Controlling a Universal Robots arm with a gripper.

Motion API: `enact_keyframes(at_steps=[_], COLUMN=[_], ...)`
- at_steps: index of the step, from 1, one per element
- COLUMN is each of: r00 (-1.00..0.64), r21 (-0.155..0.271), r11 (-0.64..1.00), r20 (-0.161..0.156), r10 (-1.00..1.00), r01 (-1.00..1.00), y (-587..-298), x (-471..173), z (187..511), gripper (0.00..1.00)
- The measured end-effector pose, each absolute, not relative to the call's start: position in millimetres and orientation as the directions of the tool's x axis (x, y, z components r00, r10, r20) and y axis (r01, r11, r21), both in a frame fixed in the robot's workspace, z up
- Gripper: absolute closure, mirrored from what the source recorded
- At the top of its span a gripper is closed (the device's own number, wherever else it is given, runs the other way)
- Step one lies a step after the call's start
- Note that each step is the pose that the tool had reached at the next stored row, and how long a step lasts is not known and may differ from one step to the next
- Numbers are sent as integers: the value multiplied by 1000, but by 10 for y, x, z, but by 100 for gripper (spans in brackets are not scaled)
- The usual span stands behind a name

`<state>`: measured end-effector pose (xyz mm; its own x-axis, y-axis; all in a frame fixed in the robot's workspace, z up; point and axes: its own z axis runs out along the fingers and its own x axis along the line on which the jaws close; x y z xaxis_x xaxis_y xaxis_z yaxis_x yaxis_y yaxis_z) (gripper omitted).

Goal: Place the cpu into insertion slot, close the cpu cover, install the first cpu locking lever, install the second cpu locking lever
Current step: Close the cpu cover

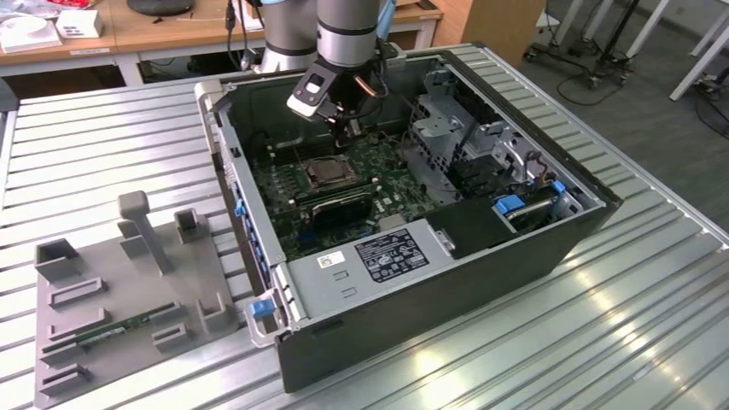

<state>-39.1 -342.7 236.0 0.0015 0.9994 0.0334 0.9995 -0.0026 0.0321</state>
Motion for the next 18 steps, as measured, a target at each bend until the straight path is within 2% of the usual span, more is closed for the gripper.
enact_keyframes(at_steps=[18], r00=[2], r21=[32], r11=[-3], r20=[33], r10=[999], r01=[999], y=[-3427], x=[-443], z=[2338], gripper=[89])
